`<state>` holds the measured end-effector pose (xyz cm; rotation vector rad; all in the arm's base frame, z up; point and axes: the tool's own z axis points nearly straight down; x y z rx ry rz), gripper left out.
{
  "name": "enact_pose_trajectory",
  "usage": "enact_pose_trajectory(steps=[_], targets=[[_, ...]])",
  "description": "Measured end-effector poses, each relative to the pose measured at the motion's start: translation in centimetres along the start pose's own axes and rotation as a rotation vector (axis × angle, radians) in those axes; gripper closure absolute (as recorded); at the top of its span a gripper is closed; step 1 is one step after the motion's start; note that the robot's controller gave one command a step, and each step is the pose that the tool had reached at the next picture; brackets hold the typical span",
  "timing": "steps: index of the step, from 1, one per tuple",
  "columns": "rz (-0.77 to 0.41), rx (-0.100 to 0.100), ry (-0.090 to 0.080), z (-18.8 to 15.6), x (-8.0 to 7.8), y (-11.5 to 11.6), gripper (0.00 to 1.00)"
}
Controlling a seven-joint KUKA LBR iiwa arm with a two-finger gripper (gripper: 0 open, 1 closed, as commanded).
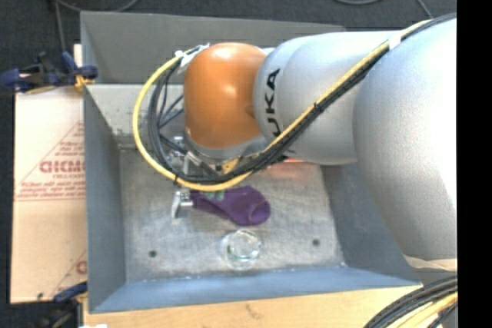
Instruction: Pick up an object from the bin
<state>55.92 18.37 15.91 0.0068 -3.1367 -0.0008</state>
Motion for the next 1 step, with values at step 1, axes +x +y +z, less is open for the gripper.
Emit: enact_pose_trajectory(steps=[1], targets=[[0.004, -0.001, -0.008, -0.44, -0.2, -0.07, 0.0]])
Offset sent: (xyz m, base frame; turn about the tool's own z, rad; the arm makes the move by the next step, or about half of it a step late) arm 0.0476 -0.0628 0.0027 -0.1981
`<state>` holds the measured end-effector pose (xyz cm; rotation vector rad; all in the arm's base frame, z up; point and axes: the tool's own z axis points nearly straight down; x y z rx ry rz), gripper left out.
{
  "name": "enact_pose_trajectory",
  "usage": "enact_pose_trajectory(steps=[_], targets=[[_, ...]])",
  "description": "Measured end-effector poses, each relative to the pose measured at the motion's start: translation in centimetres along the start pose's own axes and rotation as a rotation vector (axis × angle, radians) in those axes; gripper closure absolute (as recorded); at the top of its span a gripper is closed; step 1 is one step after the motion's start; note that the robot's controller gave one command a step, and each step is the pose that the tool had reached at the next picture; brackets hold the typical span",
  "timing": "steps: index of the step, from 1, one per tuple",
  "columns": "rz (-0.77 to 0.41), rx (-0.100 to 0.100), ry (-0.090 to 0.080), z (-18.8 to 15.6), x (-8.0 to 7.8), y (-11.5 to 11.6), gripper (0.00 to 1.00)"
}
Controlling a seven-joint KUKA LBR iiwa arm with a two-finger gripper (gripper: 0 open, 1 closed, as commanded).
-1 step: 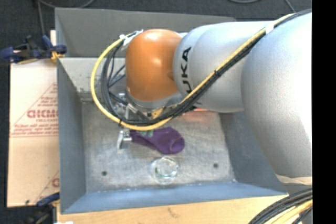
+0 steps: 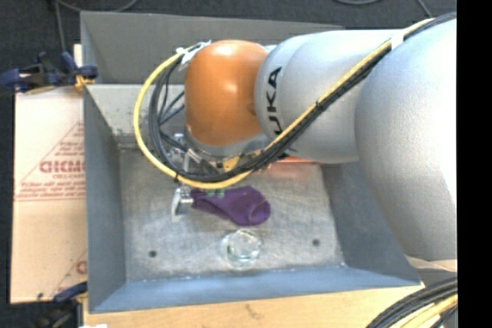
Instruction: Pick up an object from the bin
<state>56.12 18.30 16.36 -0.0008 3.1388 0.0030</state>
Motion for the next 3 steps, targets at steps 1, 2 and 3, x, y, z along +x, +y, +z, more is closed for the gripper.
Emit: enact_pose_trajectory(steps=[1, 2, 3], targets=[[-0.069, -0.001, 0.001, 0.0, -1.2, -1.3, 0.0], [-0.143, 0.002, -0.011, 3.7, -4.4, -4.6, 0.0], [-0.162, 0.004, 0.007, 6.7, -3.6, -6.5, 0.0]])
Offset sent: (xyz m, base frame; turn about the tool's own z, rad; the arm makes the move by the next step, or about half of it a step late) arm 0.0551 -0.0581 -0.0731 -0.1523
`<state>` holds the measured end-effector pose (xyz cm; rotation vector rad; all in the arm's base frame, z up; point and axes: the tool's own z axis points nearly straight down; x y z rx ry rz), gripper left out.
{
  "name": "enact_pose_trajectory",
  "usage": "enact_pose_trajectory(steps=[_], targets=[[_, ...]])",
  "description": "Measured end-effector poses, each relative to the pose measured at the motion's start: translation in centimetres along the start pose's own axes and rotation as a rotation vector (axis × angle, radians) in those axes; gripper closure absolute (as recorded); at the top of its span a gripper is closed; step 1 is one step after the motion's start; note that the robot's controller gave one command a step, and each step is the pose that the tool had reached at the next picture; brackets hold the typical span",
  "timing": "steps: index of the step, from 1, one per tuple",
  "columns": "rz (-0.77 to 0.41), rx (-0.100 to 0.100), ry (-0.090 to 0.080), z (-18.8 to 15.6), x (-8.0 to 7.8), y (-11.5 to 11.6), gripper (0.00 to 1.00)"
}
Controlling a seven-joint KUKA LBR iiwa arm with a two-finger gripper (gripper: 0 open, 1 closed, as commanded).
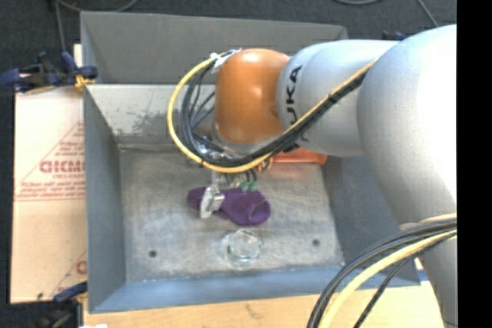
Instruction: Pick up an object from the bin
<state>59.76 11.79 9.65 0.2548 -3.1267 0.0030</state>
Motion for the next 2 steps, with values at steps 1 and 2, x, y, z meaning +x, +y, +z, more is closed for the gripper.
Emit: enact_pose_trajectory(steps=[1, 2], targets=[[-0.298, -0.002, -0.006, -0.5, 0.6, -0.67, 1.0], [-0.297, -0.002, -0.007, -0.53, 0.59, -0.66, 1.0]])
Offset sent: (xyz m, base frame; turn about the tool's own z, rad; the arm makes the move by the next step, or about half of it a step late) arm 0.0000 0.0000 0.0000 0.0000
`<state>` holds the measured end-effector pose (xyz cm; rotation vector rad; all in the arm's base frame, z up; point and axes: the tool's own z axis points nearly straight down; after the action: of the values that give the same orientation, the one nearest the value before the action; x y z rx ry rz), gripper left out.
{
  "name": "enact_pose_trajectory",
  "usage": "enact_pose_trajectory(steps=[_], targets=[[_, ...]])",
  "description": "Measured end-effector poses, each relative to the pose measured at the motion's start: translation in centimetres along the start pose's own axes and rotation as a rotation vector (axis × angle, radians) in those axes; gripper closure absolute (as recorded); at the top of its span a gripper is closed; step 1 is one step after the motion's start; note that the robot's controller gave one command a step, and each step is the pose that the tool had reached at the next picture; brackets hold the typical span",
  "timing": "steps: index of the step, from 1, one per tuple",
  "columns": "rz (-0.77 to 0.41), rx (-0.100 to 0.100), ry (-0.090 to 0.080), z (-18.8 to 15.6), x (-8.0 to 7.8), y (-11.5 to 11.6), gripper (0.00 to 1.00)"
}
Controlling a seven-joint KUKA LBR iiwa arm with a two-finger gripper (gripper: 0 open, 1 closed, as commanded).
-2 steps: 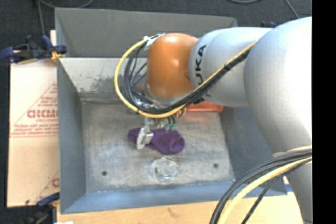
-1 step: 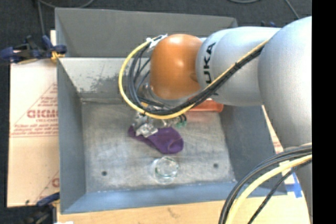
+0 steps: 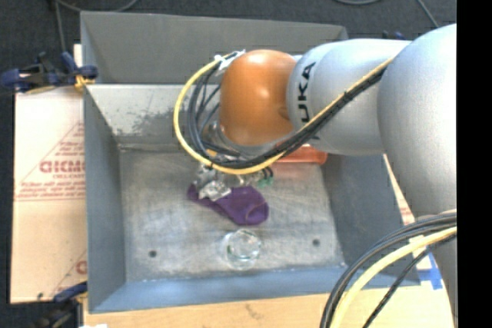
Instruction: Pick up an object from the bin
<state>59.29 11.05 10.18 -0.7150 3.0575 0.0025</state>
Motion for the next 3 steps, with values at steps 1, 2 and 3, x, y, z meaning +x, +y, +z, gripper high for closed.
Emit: enact_pose_trajectory(steps=[1, 2, 3], targets=[[0.029, -0.001, 0.003, -3.6, 0.2, -0.2, 1.0], [0.002, 0.004, -0.005, -5.7, 0.9, -1.2, 1.0], [-0.008, 0.003, -0.002, -7.0, 1.3, -1.4, 1.0]])
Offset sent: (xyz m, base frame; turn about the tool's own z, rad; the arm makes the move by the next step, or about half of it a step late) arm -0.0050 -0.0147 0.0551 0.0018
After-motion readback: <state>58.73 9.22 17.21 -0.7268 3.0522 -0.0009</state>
